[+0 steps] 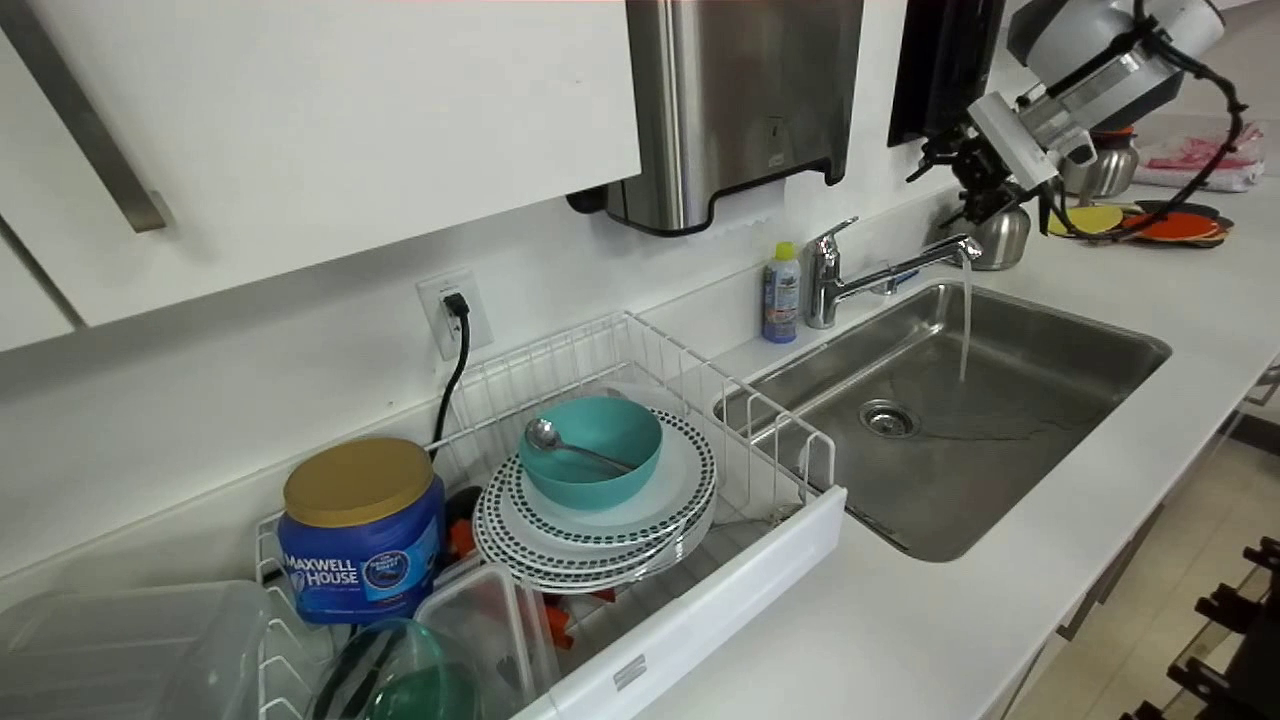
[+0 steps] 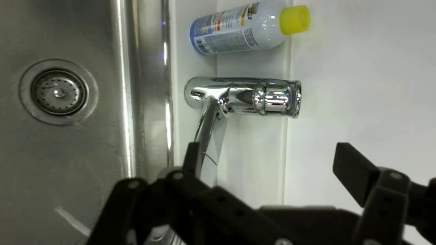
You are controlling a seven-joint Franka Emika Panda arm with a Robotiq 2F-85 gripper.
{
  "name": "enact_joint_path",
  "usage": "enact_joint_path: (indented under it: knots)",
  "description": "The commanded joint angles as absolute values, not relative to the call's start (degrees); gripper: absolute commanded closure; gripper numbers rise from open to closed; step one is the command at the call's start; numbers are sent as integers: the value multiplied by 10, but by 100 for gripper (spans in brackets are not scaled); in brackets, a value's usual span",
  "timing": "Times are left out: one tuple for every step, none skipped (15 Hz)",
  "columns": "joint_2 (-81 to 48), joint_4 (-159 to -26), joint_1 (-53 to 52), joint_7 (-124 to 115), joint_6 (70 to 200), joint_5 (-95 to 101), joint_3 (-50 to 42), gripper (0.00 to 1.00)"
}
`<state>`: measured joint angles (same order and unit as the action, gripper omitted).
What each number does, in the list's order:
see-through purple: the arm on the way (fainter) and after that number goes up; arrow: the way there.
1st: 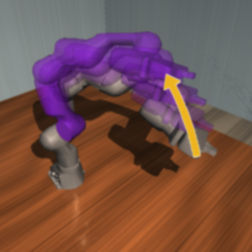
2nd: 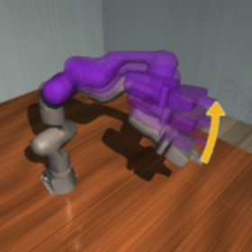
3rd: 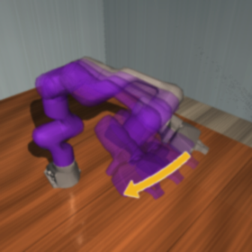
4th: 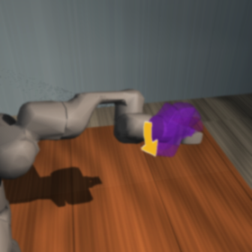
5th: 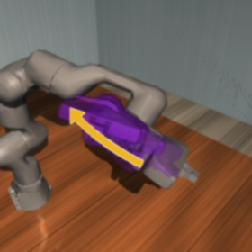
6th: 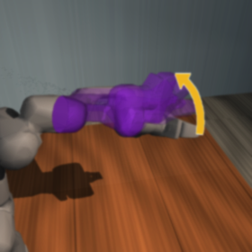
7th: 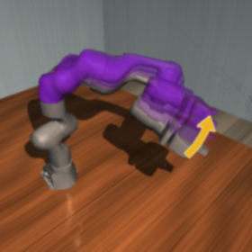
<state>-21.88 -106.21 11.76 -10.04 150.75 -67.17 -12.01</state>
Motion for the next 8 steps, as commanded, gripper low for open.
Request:
enact_joint_path:
  knots:
    - [-124, -1172, 113, -130, 1517, -630, -129, 0]
    - [-109, -1189, 114, -130, 1518, -623, -130, 0]
    - [-97, -1204, 116, -130, 1517, -617, -132, 0]
    - [-84, -1217, 115, -134, 1519, -609, -134, 0]
    - [-75, -1228, 116, -135, 1519, -603, -135, 0]
    - [-66, -1239, 117, -137, 1519, -597, -136, 0]
    - [-60, -1246, 118, -140, 1518, -592, -137, 0]
    - [-54, -1252, 120, -134, 1517, -594, -136, 0]
